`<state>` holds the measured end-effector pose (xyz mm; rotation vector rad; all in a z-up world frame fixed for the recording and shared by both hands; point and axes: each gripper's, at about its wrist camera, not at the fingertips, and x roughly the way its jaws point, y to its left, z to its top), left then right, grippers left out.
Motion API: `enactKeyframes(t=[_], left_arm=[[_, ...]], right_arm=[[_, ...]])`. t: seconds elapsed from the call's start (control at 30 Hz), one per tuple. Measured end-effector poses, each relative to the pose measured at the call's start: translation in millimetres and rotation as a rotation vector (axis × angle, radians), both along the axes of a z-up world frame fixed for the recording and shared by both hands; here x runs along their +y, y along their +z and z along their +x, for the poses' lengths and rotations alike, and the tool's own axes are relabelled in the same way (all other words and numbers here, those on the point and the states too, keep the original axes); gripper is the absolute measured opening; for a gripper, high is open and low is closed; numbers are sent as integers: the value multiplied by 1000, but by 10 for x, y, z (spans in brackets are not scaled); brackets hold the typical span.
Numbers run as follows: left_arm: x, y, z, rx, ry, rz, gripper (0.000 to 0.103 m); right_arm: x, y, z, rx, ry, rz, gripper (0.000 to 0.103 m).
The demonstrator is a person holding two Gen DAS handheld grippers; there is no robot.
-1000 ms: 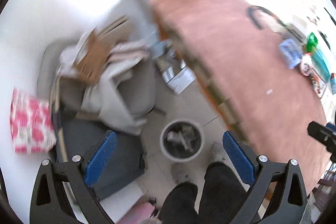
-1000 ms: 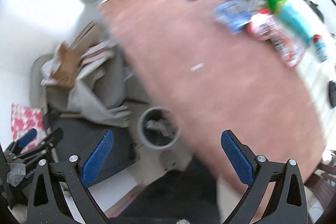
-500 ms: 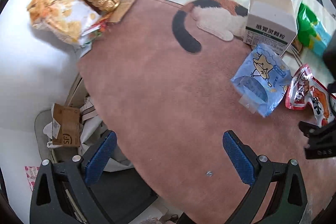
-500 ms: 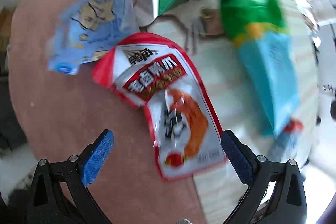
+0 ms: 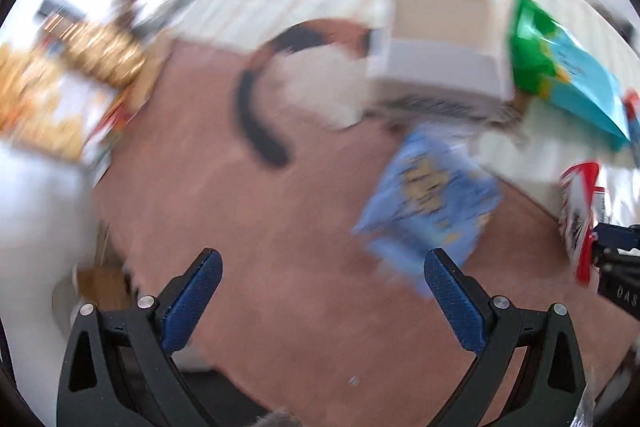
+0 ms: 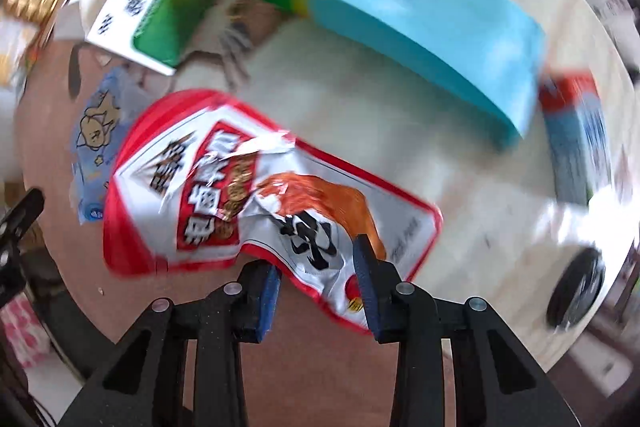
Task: Collect trash
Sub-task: 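Grasp the blue snack packet with the left gripper while the right grasps the red duck-feet packet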
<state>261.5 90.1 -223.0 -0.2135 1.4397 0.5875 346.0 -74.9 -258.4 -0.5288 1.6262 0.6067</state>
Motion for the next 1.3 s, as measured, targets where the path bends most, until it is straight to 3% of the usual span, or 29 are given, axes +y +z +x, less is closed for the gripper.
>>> enactKeyframes(t=[0.07, 0.1, 0.13, 0.2, 0.27, 0.33, 0.43, 0.57, 0.63, 0.73, 0.87, 0.9, 1.0, 1.07, 1.13, 1.17, 1.2, 1.3], left_arm=[[-43, -122, 195, 23, -87, -49, 103], [-55, -200, 277, 43, -118, -72, 103], [-54, -289, 354, 63, -146, -91, 103], [-52, -416, 446, 77, -174, -123, 102], [-48, -485, 498, 67, -175, -155, 87], [-22, -490, 496, 20, -138, -240, 45], [-33, -444, 421, -23, -79, -289, 27], [-50, -443, 133, -33, 26, -309, 24], [-74, -438, -58, -28, 85, -290, 24], [-140, -412, -311, -28, 156, -254, 24], [-194, -352, -526, -48, 247, -233, 24], [-214, -330, -563, -53, 266, -224, 24], [-242, -290, -598, -59, 299, -207, 24], [-246, -313, -633, -58, 305, -213, 24], [-242, -332, -637, -56, 314, -211, 24], [-234, -347, -638, -54, 319, -210, 24], [-213, -361, -664, -55, 323, -210, 24], [-167, -394, -734, -58, 328, -202, 24]], right_arm=[[-18, 39, 8, 9, 45, 1, 40], [-10, 71, 39, -1, 74, -3, 51], [30, 92, 78, -10, 100, 1, 68], [65, 165, 90, -40, 178, 10, 82], [157, 206, 81, -66, 271, -1, 82], [272, 213, 67, -100, 362, -16, 82], [485, 144, -3, -111, 505, -46, 83], [769, 79, -202, -95, 687, -45, 89], [911, 6, -275, -33, 757, -54, 89], [993, -89, -458, -54, 874, -110, 95], [1034, -37, -497, -85, 786, -107, 86], [991, -6, -453, -87, 729, -101, 77], [886, 104, -88, -16, 408, -62, 58], [814, 122, 136, 71, 170, -14, 59], [803, 122, 285, 141, 51, 23, 72], [832, 126, 298, 150, 53, 30, 77], [859, 165, 303, 106, 77, 25, 82], [1015, 180, 170, -61, 192, -15, 82]])
